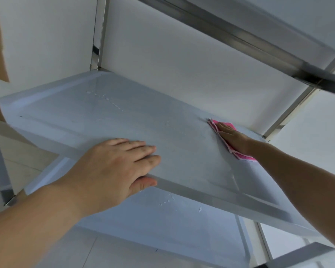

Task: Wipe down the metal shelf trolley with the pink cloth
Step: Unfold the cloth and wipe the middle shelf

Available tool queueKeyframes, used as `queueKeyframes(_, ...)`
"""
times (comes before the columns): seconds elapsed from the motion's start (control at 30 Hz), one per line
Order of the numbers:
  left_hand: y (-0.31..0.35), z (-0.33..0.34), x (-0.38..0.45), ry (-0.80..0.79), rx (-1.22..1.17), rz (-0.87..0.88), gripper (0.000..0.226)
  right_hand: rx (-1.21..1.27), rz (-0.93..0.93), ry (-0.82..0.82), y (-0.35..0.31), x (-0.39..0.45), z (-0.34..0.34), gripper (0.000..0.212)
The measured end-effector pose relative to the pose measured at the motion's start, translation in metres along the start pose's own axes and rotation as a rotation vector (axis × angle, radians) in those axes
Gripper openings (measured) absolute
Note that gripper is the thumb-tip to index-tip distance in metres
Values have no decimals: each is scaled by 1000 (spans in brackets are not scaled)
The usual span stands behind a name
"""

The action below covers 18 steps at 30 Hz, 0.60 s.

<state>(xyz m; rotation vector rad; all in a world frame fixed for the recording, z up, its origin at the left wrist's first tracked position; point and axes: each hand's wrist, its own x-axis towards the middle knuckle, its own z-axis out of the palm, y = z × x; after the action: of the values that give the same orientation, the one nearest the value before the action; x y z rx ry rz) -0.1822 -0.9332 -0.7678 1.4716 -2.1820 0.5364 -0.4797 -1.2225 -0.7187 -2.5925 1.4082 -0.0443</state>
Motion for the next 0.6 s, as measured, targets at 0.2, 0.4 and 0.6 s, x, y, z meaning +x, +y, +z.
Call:
queueKeyframes(0.2,-1,-2,1,6,-12,7,48,-99,-207,-50,-57,-59,11,46)
queueKeyframes(0.4,0,-4,2,-7,-8,-3,50,-94,-475,-93,-112,-117,20,50)
queueKeyframes(0.6,1,-8,1,-8,6,-5,51,-95,-553,-148,-139,-138,23,54)
